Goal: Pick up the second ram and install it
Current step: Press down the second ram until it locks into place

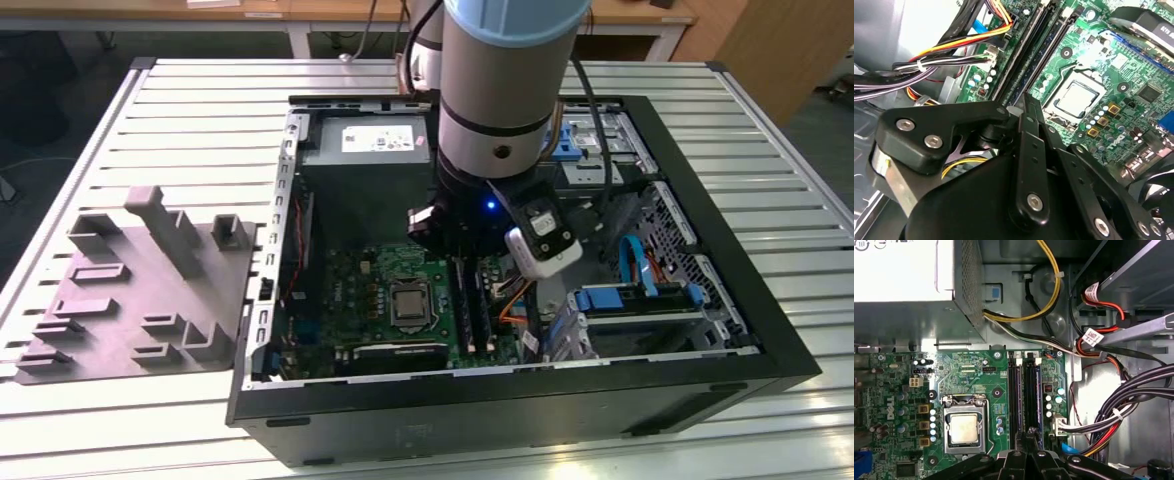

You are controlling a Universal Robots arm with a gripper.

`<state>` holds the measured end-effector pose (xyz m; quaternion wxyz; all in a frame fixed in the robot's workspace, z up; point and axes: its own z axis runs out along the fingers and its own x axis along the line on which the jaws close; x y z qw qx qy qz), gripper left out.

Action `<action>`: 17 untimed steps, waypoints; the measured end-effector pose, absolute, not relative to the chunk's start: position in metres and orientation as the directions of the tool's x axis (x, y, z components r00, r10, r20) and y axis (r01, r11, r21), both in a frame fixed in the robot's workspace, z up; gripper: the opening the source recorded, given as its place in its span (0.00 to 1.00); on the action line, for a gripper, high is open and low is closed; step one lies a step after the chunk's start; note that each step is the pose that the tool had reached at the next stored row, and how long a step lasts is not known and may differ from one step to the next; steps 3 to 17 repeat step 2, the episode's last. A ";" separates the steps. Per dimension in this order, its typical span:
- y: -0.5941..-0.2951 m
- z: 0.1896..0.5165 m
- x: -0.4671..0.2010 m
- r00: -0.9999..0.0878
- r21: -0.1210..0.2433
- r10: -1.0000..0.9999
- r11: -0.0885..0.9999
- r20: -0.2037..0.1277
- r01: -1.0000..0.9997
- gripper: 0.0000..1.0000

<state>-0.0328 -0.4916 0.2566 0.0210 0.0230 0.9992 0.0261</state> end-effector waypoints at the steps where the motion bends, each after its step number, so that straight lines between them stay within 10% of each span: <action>1: -0.492 0.257 -0.033 -0.998 0.053 0.047 0.998 -0.041 0.045 0.10; 17: -0.492 0.257 -0.033 -0.998 0.053 0.047 0.998 -0.041 0.045 0.10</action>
